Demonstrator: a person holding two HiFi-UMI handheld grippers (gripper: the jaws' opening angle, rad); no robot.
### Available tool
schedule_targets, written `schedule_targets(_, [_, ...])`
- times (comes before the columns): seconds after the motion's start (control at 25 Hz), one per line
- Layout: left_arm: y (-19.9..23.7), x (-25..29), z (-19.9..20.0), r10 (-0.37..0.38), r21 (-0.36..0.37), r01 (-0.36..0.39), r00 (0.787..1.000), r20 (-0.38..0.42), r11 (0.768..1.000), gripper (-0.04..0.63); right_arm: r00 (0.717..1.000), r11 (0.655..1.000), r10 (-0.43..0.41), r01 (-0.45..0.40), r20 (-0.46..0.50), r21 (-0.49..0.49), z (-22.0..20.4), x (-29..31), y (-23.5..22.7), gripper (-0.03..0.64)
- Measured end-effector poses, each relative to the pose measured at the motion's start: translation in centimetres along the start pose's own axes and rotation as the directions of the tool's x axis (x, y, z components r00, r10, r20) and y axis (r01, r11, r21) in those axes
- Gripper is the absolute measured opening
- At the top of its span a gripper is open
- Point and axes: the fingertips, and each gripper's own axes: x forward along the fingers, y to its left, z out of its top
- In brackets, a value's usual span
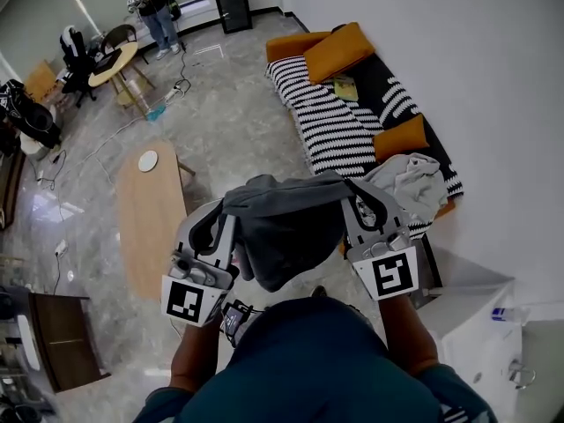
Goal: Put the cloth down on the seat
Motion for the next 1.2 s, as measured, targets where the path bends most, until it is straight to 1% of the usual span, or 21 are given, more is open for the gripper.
schedule_targets(0.08, [-0.8, 1.5, 0.3, 0.010, 0.010, -0.010, 1.000, 0.024, 1.000, 0.023, 1.000, 1.000, 0.009, -0.009, 0.005, 0.009, -0.5, -0.2, -1.5, 0.035])
schedule_targets(0.2, [-1.9, 2.6, -0.6, 0.028, 0.019, -0.027, 0.999, -0.021, 0.999, 0.023, 1.000, 1.000, 0.016, -0.016, 0.012, 0.015, -1.0, -0.5, -3.4, 0.035])
schedule_targets(0.36, [-2.9, 3.7, -1.1, 0.016, 0.009, -0.016, 0.999, -0.050, 1.000, 0.023, 1.000, 0.999, 0.008, -0.009, 0.025, 0.033, -1.4, -0.5, -4.8, 0.035])
schedule_targets(0.4, [-2.8, 3.8, -1.0, 0.013, 0.010, -0.012, 0.999, -0.048, 1.000, 0.023, 1.000, 0.999, 0.008, -0.009, 0.020, 0.038, -1.6, -0.5, -4.8, 0.035])
schedule_targets(0.44, [-2.6, 4.1, -0.7, 0.008, 0.013, -0.007, 1.000, -0.028, 1.000, 0.023, 1.000, 0.999, 0.009, -0.010, 0.011, 0.038, -1.8, -0.3, -4.8, 0.035])
schedule_targets(0.52, [-2.0, 5.0, -0.5, -0.004, 0.009, 0.004, 1.000, 0.000, 1.000, 0.023, 1.000, 0.999, 0.004, -0.004, -0.005, 0.035, -2.2, 0.3, -5.0, 0.035])
schedule_targets(0.72, [-0.3, 6.3, -1.3, -0.051, -0.008, 0.051, 0.999, 0.006, 0.999, 0.023, 0.999, 0.999, -0.036, 0.037, -0.019, 0.030, -2.3, 1.7, -5.2, 0.035])
schedule_targets(0.76, [0.2, 6.6, -1.6, -0.057, -0.009, 0.057, 0.998, 0.004, 0.998, 0.023, 0.999, 0.999, -0.043, 0.044, -0.027, 0.029, -2.3, 2.0, -5.2, 0.035])
schedule_targets(0.92, [2.3, 6.9, -3.1, -0.087, -0.013, 0.086, 0.995, -0.052, 0.996, 0.023, 0.996, 0.997, -0.077, 0.078, -0.040, 0.019, -2.2, 4.3, -5.2, 0.035])
schedule_targets(1.0, [3.8, 6.8, -3.6, -0.097, -0.019, 0.097, 0.994, -0.052, 0.995, 0.023, 0.995, 0.996, -0.090, 0.091, -0.036, 0.019, -2.0, 5.6, -4.7, 0.035])
schedule_targets(1.12, [6.1, 6.8, -3.6, -0.109, -0.014, 0.108, 0.994, -0.020, 0.994, 0.023, 0.994, 0.994, -0.104, 0.104, -0.038, 0.011, -1.8, 7.4, -3.8, 0.035])
schedule_targets(1.2, [7.2, 6.5, -4.0, -0.122, -0.016, 0.121, 0.992, -0.028, 0.992, 0.023, 0.993, 0.993, -0.115, 0.115, -0.040, 0.005, -1.6, 8.4, -3.2, 0.035])
